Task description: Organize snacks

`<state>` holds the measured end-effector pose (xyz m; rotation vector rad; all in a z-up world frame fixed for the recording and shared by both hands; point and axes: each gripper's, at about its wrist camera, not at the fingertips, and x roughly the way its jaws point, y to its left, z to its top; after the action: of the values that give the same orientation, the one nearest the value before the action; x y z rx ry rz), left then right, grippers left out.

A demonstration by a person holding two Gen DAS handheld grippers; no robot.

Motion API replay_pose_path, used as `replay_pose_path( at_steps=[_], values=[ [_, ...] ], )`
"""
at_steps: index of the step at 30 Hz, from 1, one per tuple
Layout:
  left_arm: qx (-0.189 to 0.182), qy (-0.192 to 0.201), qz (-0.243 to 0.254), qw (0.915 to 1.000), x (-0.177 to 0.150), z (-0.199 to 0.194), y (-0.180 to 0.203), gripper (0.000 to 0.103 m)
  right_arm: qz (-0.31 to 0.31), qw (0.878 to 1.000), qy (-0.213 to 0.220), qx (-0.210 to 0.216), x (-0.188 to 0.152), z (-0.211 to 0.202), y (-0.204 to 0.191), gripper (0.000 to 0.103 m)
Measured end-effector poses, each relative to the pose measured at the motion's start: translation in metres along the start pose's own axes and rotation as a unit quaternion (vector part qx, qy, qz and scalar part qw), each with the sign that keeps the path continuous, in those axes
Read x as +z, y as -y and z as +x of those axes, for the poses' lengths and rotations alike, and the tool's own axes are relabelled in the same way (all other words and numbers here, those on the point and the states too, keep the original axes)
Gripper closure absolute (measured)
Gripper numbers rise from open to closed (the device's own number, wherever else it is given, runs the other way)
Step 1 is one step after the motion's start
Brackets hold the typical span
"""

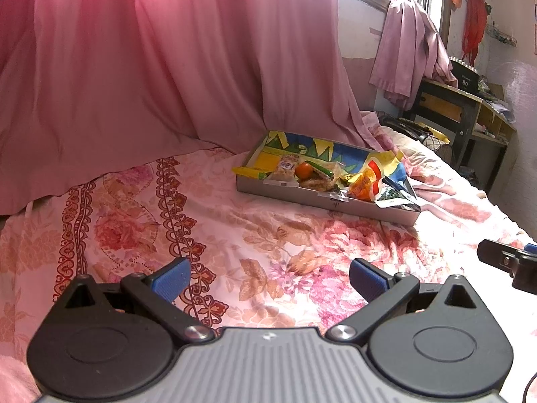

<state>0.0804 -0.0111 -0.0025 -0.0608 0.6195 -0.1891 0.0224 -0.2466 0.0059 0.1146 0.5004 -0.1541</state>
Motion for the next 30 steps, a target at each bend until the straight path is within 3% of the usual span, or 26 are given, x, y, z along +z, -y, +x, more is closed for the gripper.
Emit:
replay_pose_path(
  at_steps=[30],
  values=[
    [0.008, -0.006, 0.002, 0.9999, -0.0016, 0.0011, 0.0009, 0.0, -0.004, 1.0, -0.007, 0.0, -0.0026, 0.0026, 0.0005, 0.001]
  ],
)
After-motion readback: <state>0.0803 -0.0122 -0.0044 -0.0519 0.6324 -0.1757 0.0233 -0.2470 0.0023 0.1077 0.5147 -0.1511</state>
